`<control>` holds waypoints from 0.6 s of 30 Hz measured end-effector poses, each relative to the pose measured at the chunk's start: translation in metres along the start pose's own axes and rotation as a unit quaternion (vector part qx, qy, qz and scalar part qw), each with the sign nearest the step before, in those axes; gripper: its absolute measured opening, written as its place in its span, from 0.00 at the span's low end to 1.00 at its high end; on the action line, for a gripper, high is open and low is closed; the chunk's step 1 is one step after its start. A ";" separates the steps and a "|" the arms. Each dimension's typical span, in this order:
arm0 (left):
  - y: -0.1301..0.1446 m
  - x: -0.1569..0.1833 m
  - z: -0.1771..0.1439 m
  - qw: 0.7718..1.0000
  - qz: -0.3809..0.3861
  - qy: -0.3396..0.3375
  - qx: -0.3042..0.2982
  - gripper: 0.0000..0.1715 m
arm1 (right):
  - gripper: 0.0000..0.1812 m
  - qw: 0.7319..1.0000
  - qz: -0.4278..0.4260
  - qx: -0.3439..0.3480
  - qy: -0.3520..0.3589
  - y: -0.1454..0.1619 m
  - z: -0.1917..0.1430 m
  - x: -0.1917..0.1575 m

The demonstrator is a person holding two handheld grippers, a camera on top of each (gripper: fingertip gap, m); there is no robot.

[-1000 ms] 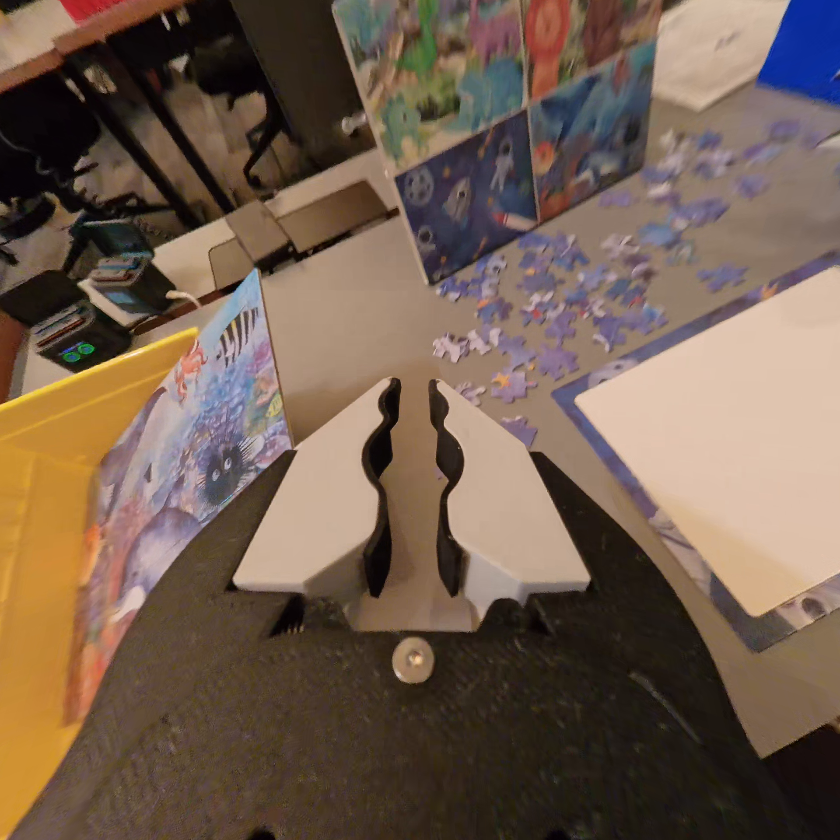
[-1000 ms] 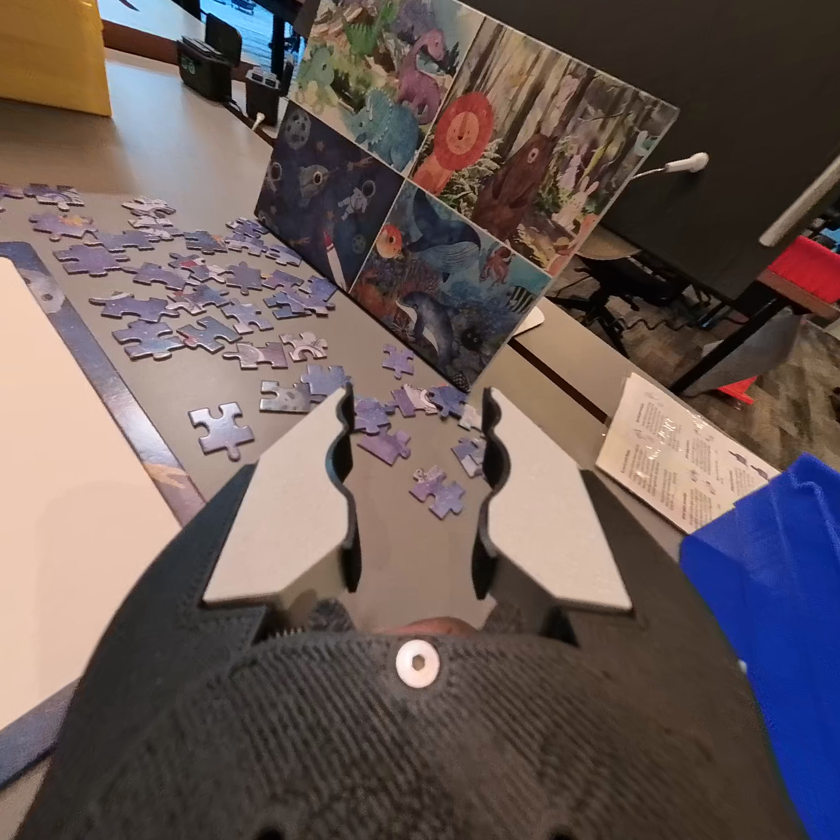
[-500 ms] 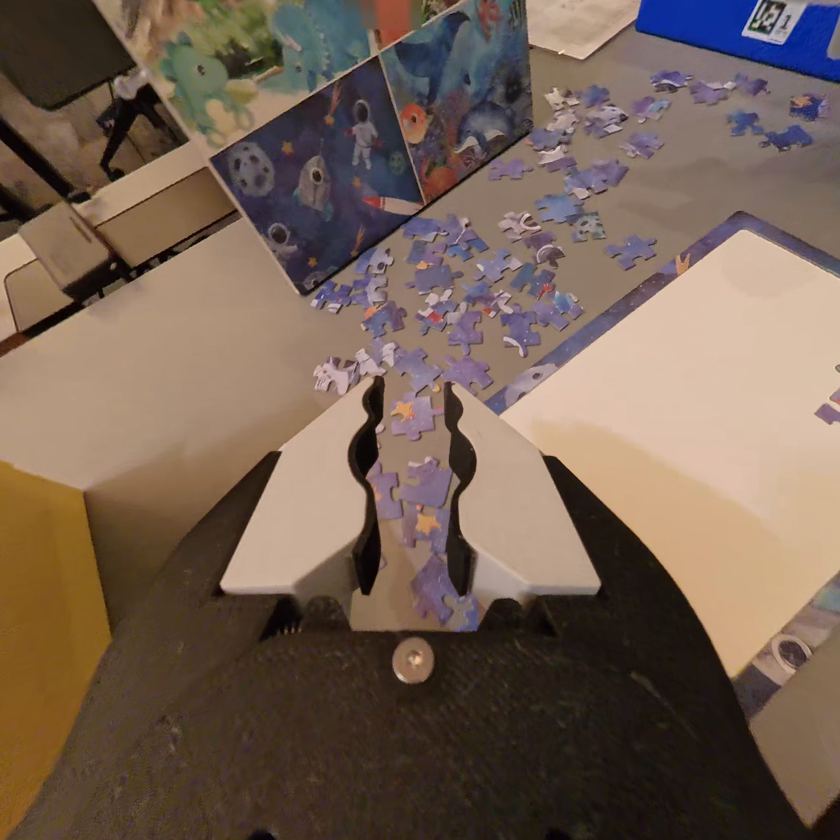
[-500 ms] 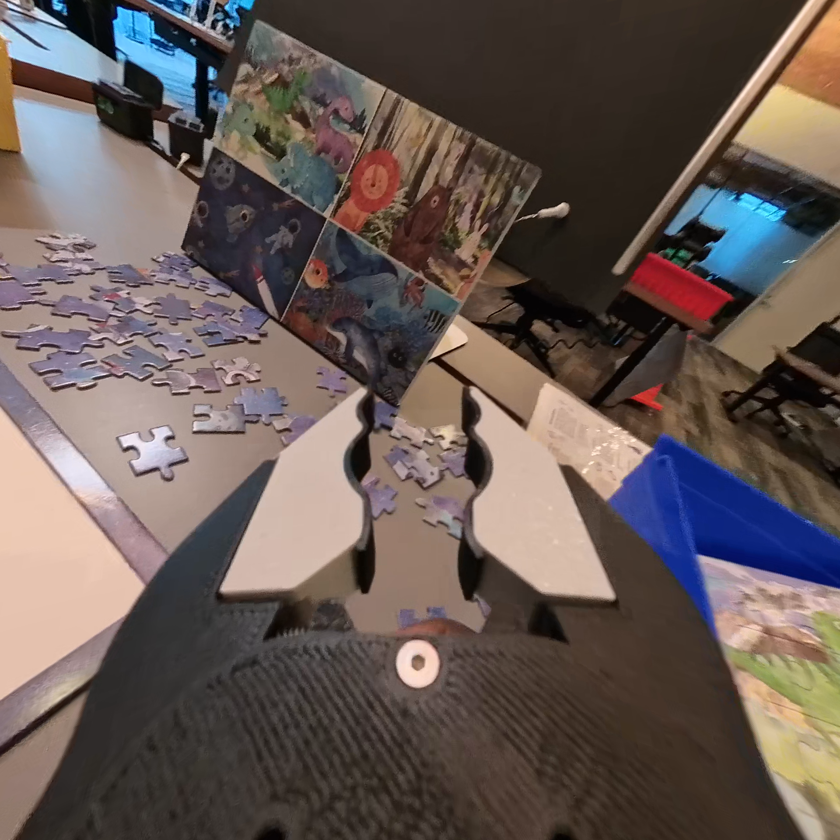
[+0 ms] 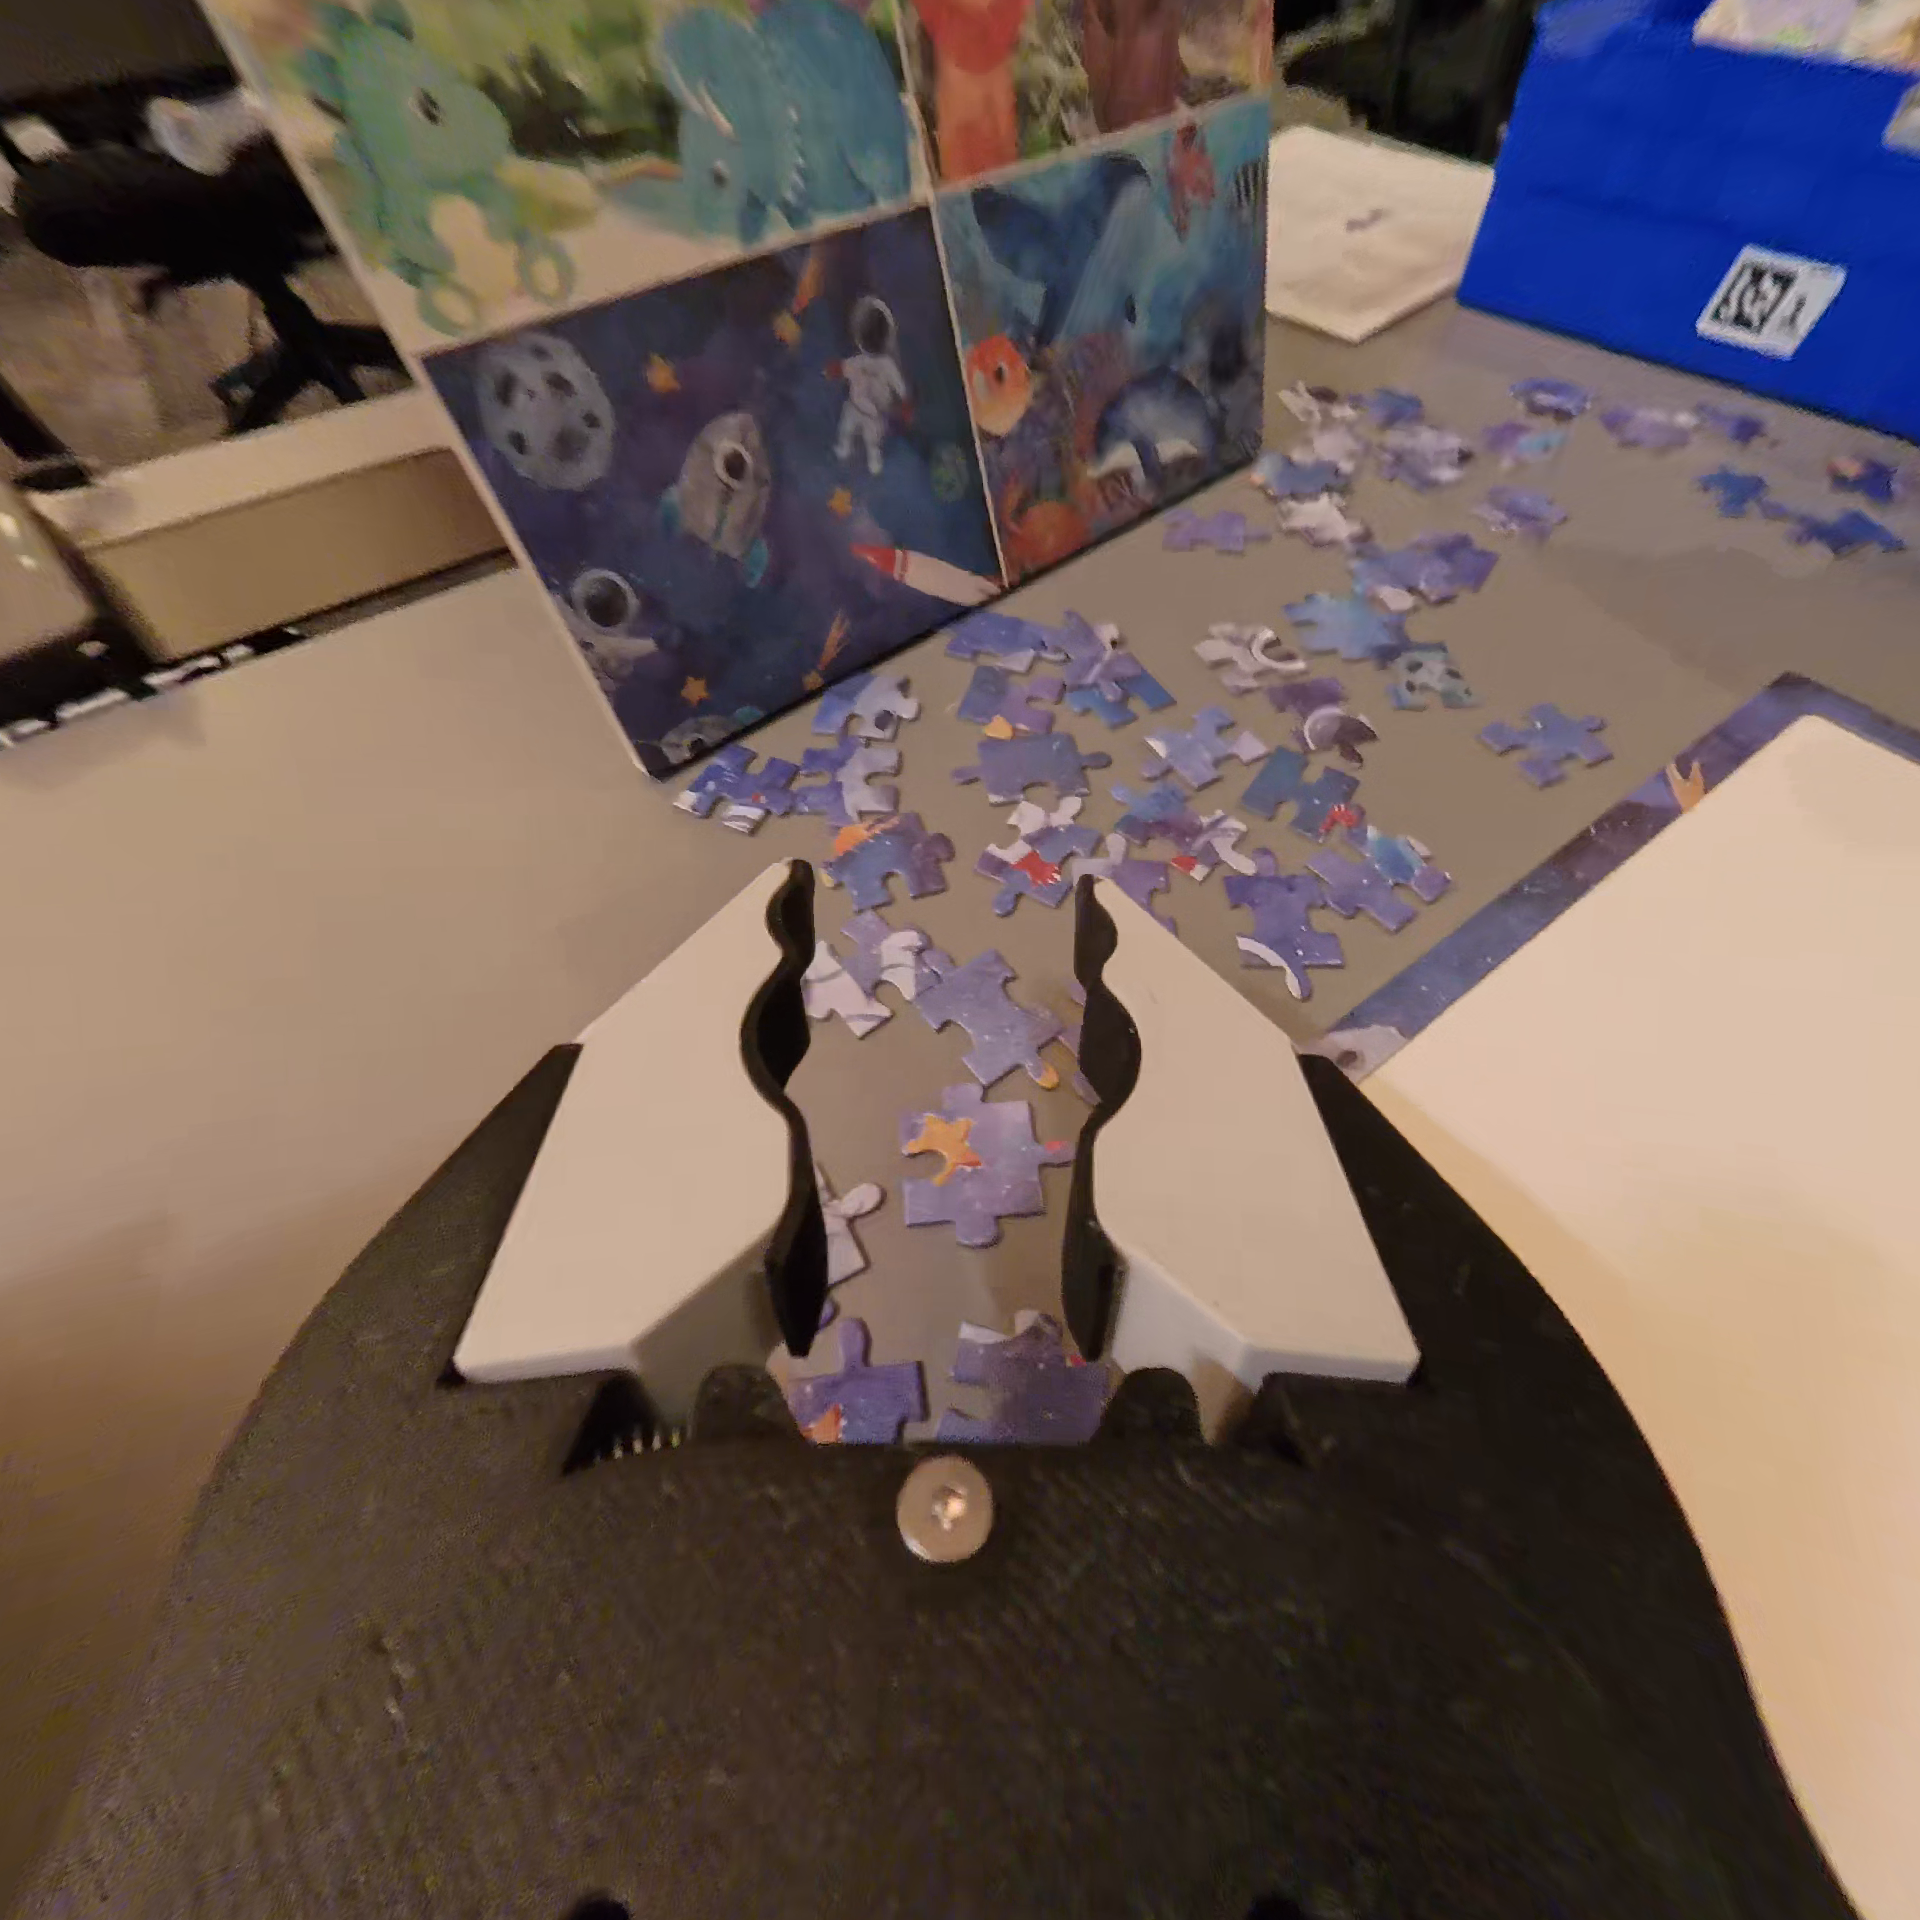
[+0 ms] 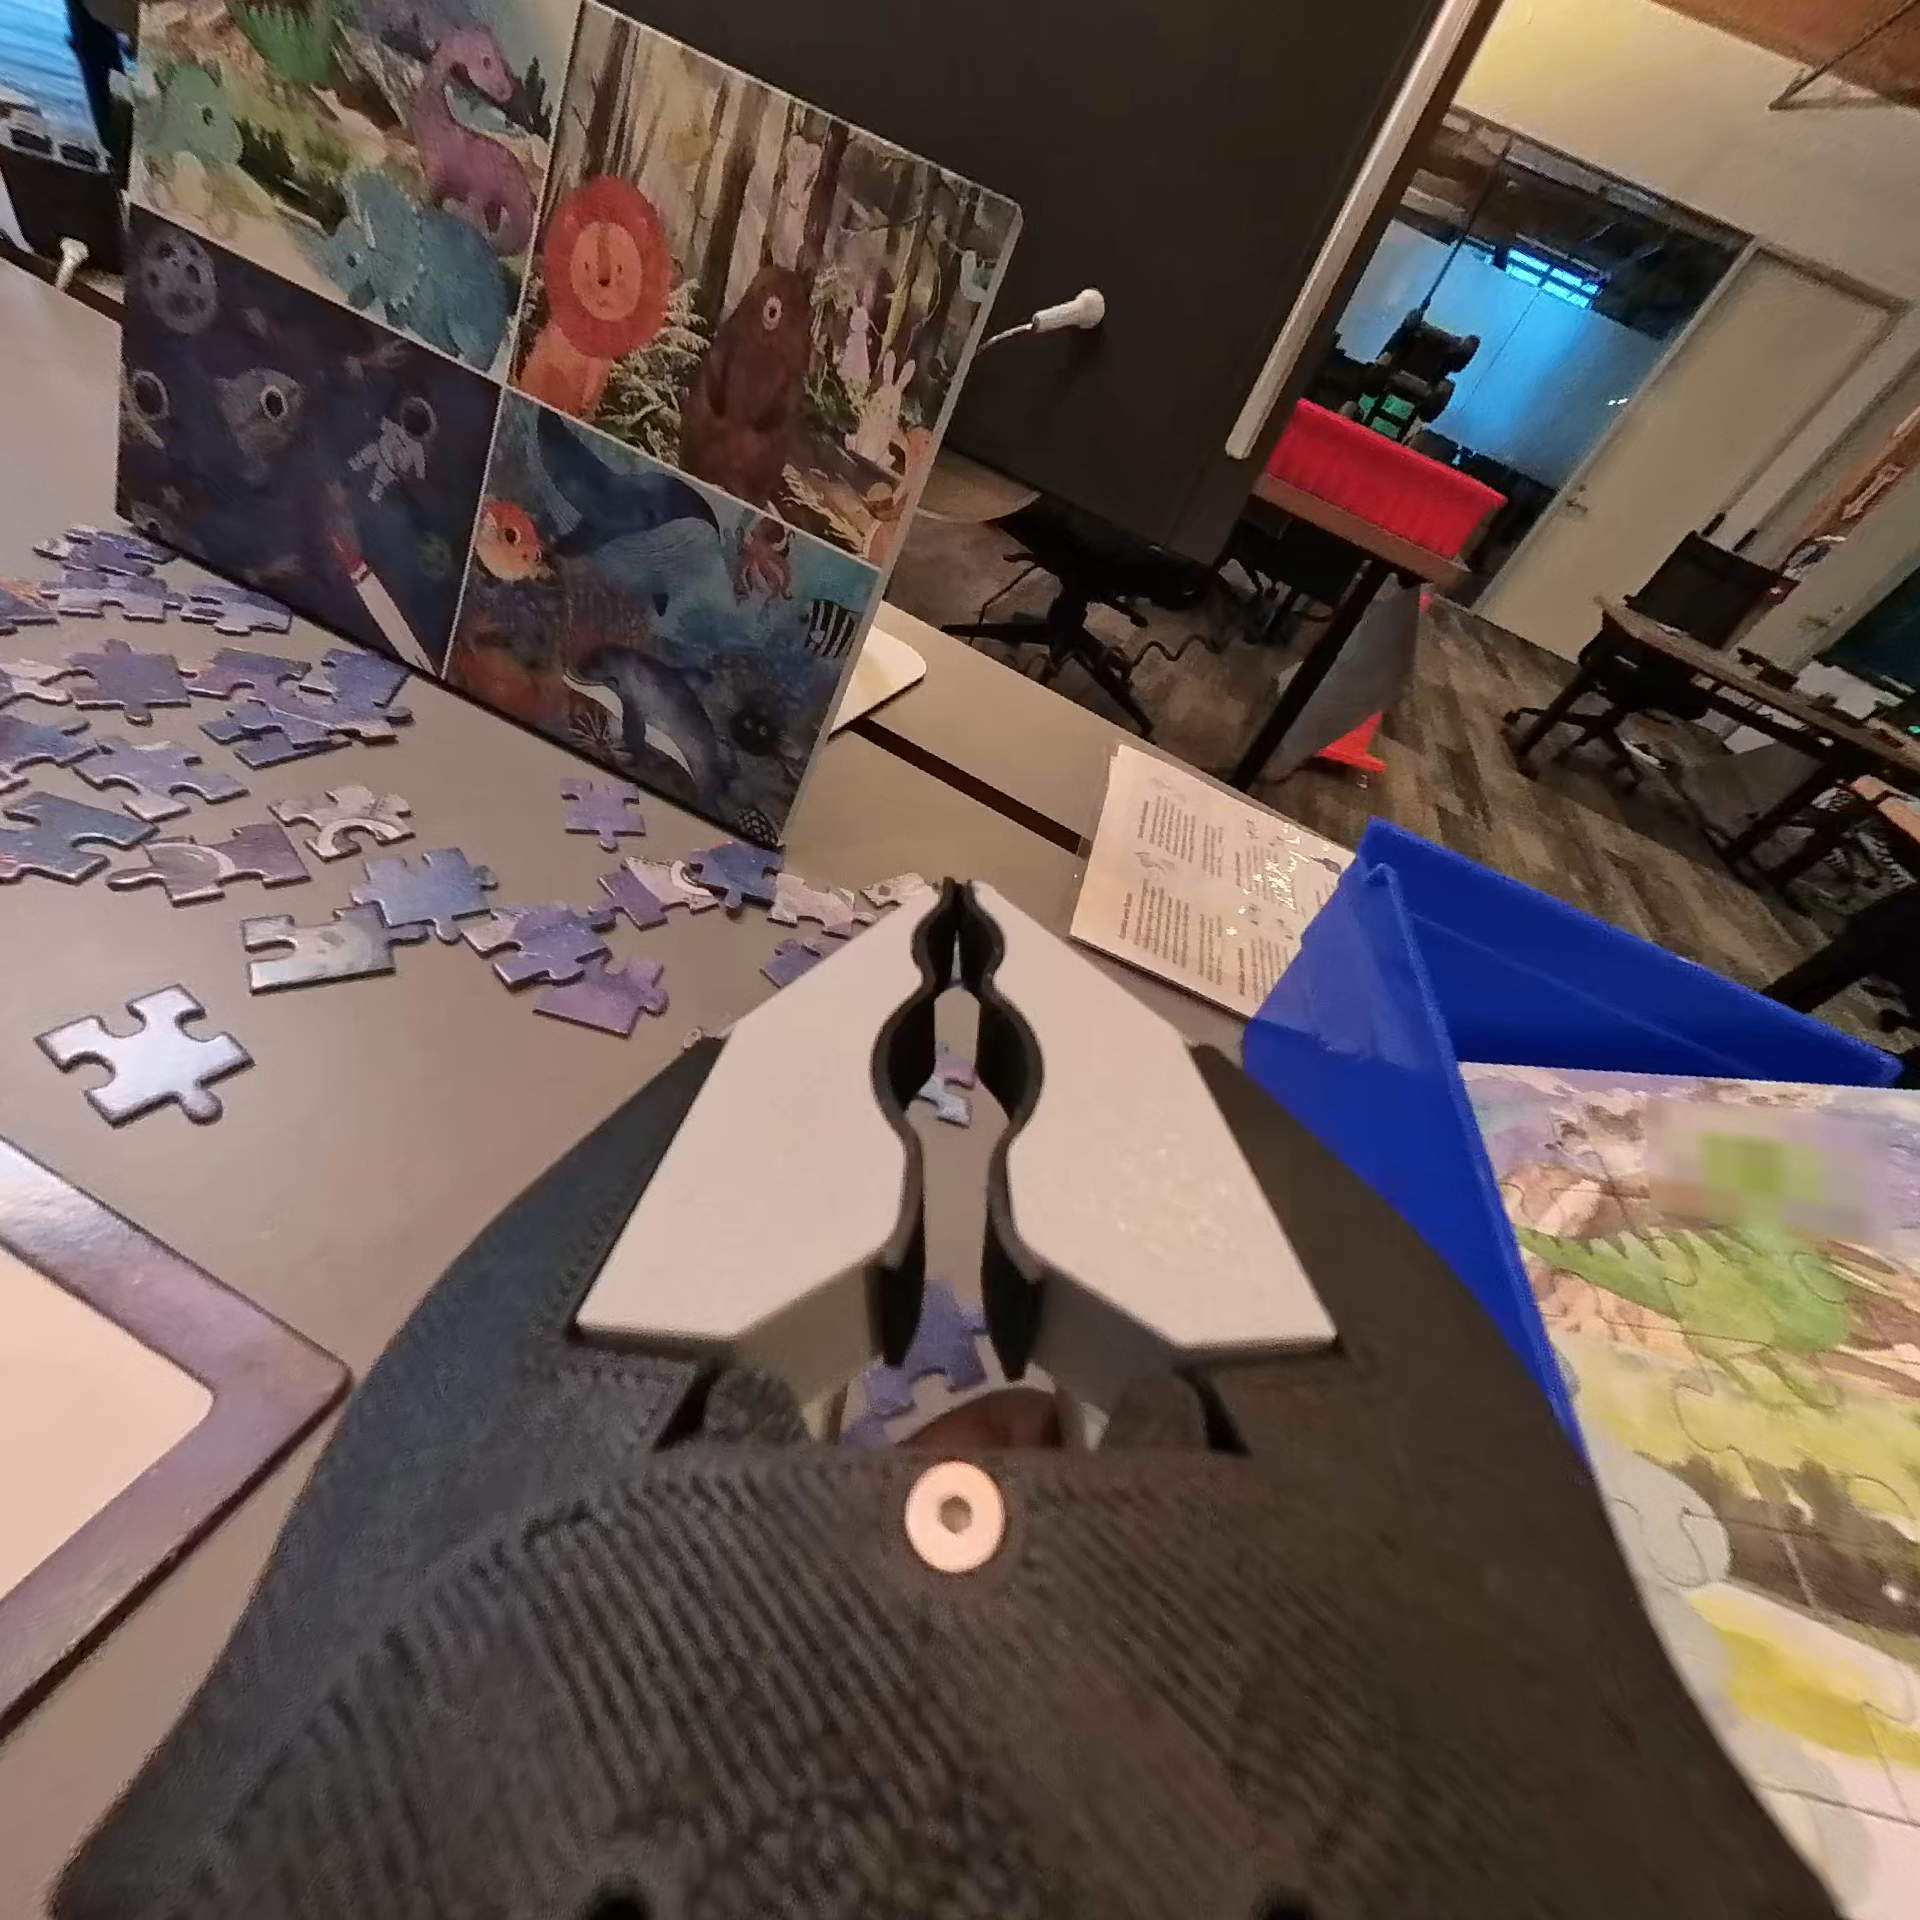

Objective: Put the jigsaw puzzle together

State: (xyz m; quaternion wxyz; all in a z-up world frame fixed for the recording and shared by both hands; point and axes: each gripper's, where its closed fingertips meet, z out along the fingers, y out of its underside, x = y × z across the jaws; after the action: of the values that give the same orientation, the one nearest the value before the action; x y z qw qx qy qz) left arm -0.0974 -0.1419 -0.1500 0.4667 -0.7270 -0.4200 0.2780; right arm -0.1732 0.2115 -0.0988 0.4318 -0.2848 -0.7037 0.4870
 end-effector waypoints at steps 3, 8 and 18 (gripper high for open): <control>-0.002 -0.011 -0.006 0.999 -0.027 -0.016 0.013 0.36 | 0.00 1.000 0.005 0.003 0.014 0.001 0.002 0.003; -0.003 -0.020 -0.012 0.998 -0.058 -0.017 0.025 0.37 | 0.00 0.999 -0.022 0.000 0.033 0.009 0.003 0.008; -0.005 -0.025 -0.019 0.996 -0.079 0.002 0.048 0.32 | 0.32 0.991 0.109 0.034 -0.070 -0.003 -0.003 -0.007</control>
State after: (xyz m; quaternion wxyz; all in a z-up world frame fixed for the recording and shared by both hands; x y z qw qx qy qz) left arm -0.0966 -0.1712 -0.1377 0.5228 -0.6688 -0.4609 0.2586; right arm -0.1677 0.2060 -0.0980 0.3353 -0.3096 -0.6802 0.5737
